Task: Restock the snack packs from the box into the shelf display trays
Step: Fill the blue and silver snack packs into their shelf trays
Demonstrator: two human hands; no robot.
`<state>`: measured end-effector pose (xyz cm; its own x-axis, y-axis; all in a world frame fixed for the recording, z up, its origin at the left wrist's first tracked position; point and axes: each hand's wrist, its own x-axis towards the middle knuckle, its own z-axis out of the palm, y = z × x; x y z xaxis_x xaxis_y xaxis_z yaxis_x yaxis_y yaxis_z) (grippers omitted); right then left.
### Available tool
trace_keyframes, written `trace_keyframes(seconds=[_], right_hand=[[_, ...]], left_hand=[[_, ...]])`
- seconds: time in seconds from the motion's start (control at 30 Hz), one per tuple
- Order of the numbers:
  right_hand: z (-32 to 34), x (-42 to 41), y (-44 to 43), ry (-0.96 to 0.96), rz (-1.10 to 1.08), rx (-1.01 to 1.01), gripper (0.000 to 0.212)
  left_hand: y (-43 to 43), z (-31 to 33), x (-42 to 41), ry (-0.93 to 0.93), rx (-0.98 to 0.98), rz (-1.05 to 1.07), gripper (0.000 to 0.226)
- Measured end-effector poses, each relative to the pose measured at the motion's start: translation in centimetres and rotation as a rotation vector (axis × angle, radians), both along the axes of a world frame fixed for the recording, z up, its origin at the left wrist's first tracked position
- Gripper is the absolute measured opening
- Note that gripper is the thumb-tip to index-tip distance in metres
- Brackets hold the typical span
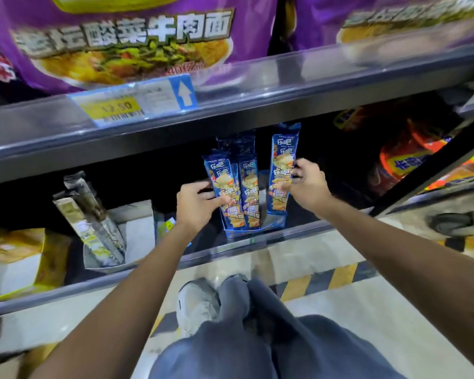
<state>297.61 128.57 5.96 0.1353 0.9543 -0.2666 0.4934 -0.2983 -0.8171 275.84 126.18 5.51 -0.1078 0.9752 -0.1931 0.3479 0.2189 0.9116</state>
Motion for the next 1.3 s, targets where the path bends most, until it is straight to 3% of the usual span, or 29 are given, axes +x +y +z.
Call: trace_keyframes(seconds=[0.17,0.47,0.67,0.87,1.0,1.2,1.3], right_hand=[[0.0,-0.8,0.7,-0.009,-0.035,-0.029,0.073],[-2.5,-0.9,3.3,-0.094,-0.083,-0.082,0.046],[-5.0,-1.0,4.9,-0.144,-0.057,-0.08,0.046],[-7.1,-1.8,6.9,-0.233,-0.106,-0.137,0.041],[-7.4,-2.0,7.5,-0.335,-0.029,-0.171,0.034],[-8.1,-2.6,7.4,-0.514,0.023,-0.126,0.034],[-8.0,-2.5,7.1,-0.485,0.014,-0.084,0.034]], left_hand=[[0.1,0.0,0.4,0.107,-0.003,-0.096,0.031],[0.9,-1.0,0.9,0.368,-0.003,-0.148,0.027],[1.7,-1.1,0.7,0.486,-0.061,-0.09,0.033],[1.5,-1.5,0.3,0.406,-0.041,-0.128,0.04],[1.1,-1.6,0.8,0.425,-0.001,-0.162,0.04],[1.0,-1.4,1.4,0.453,0.035,-0.153,0.038],[1.0,-1.4,1.5,0.43,0.027,-0.127,0.039]])
